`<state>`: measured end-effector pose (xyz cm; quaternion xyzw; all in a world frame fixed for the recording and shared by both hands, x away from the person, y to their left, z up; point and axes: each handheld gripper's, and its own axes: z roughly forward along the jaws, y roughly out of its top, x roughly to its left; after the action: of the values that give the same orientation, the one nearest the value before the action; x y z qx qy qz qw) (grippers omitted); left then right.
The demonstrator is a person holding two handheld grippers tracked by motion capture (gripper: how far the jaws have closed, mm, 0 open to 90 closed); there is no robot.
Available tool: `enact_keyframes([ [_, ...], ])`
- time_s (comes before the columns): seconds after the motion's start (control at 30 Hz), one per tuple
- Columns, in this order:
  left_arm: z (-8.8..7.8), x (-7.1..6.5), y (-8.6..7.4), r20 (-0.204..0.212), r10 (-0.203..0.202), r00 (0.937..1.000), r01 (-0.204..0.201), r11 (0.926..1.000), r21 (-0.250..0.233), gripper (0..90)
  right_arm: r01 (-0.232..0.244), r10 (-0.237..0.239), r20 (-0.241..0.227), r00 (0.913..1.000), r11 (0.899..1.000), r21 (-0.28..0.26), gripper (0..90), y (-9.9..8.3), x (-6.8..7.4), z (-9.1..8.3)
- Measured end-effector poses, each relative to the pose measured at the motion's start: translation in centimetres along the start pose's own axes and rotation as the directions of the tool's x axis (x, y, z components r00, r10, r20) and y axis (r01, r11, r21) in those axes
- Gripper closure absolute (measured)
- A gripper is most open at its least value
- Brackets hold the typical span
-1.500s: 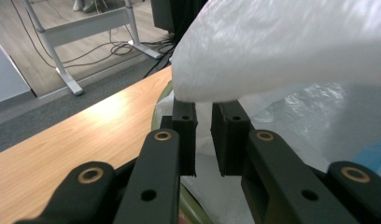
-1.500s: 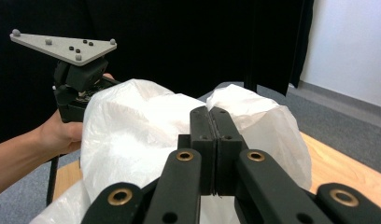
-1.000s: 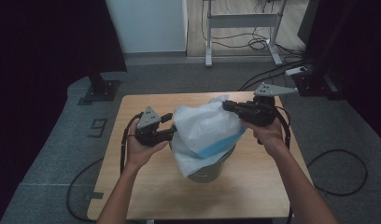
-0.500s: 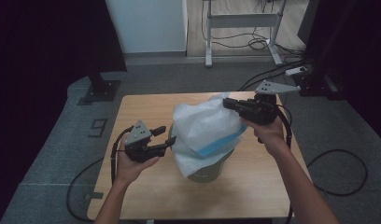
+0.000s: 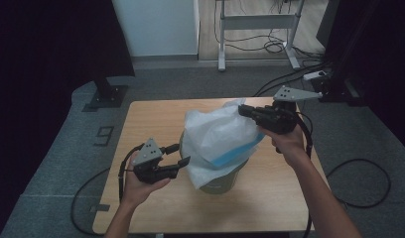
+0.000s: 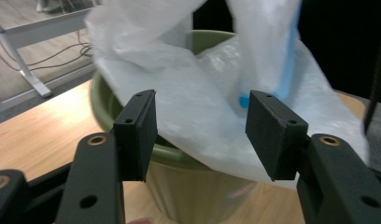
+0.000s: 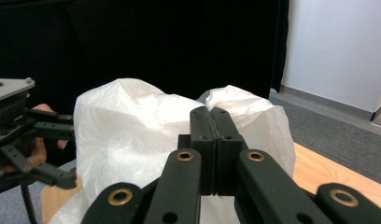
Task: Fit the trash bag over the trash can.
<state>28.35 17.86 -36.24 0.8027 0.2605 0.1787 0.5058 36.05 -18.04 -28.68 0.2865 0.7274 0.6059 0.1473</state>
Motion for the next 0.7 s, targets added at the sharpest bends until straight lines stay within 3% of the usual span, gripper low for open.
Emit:
enact_keyframes([
  [0.57,-0.5,-3.8,-1.7,0.098,0.035,0.9945,-0.037,0.9992,0.017,34.5,-0.005,0.005,0.003,1.0000,1.000,0.000,88.2,-0.1,0.2,-0.1],
  [0.7,0.3,-4.8,-1.8,0.114,0.072,0.9909,-0.078,0.9958,0.048,28.2,-0.008,0.008,0.003,1.0000,1.000,0.001,88.2,-0.1,0.2,0.0],
])
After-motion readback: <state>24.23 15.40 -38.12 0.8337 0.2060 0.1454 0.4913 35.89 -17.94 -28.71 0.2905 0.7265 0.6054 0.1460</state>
